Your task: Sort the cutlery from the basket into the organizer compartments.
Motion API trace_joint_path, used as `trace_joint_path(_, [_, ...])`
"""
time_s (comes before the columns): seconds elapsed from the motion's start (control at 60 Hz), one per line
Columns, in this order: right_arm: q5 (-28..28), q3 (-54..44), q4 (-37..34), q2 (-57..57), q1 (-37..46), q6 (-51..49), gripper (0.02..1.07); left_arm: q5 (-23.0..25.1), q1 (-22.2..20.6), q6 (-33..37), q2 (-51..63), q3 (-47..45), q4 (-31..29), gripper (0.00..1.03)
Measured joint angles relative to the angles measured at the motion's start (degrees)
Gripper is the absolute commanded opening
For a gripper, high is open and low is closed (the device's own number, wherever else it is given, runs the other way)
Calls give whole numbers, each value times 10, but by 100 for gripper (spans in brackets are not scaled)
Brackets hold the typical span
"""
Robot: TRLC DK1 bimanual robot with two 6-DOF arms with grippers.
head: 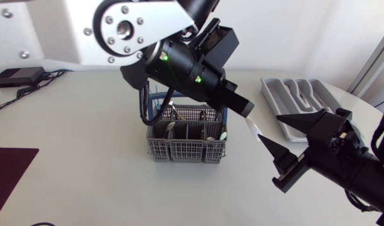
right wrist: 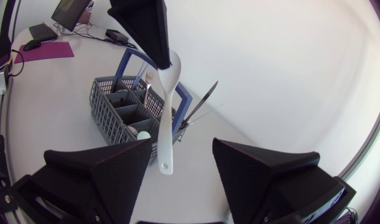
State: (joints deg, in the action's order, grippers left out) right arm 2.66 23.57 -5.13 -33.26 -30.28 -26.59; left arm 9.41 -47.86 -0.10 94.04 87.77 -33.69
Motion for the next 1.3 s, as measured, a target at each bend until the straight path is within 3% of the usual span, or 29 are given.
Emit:
trace_joint_path(0.2, [36,3,61,-62,-37,-9,59,49,23,-52,36,27,-14,3])
trace_joint_path(0.5, [67,26,119,-151,-61,-24,45,75,26,-79,52,38,-24,3])
trace_joint_path(0.75, [91,38,140,-189,-70,-38,28,80,34,-87,55,38,-25,3])
trace_joint_path(0.933, [93,38,139,-191,-72,-39,7,79,36,-89,55,38,-25,3])
trace_joint_path(1.117, [96,38,139,-191,-72,-39,8,81,36,-89,55,38,-29,3])
trace_joint_path(1.183, [96,38,138,-191,-72,-39,8,82,37,-89,55,38,-29,12])
trace_joint_path(1.3, [96,38,126,-185,-73,-39,8,83,37,-89,55,38,-29,46])
